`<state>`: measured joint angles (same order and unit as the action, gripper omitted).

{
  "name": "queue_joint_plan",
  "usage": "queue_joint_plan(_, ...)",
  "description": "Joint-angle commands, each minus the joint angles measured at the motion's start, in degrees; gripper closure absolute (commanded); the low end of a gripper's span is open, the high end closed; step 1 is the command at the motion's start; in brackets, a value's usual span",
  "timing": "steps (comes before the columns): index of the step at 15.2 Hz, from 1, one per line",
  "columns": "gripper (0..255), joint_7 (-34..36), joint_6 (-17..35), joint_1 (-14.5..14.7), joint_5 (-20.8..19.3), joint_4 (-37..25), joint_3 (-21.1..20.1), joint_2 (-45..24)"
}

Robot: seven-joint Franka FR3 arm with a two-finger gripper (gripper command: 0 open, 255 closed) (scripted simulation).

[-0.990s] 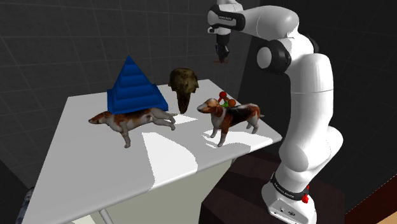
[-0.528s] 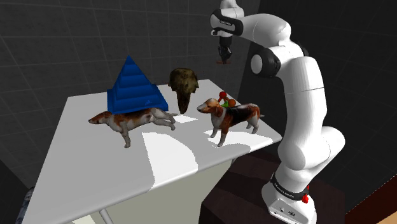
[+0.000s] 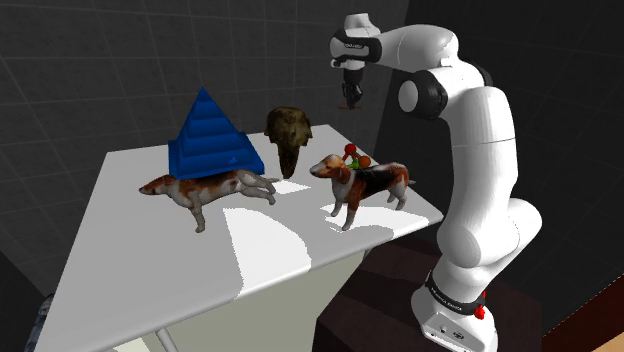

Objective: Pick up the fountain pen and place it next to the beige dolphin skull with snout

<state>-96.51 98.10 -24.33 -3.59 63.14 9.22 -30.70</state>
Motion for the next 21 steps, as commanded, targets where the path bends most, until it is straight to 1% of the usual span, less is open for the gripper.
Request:
queue_joint_plan(1,255,0.2,1.7,0.1,-0.1,1.8,0.0,0.2)
queue_joint_plan(10,255,1.0,9.0,0.4,-0.3,9.9,-0.1,0.8)
queue_joint_plan(21,255,1.8,16.8,0.5,-0.4,16.7,-0.1,-0.2)
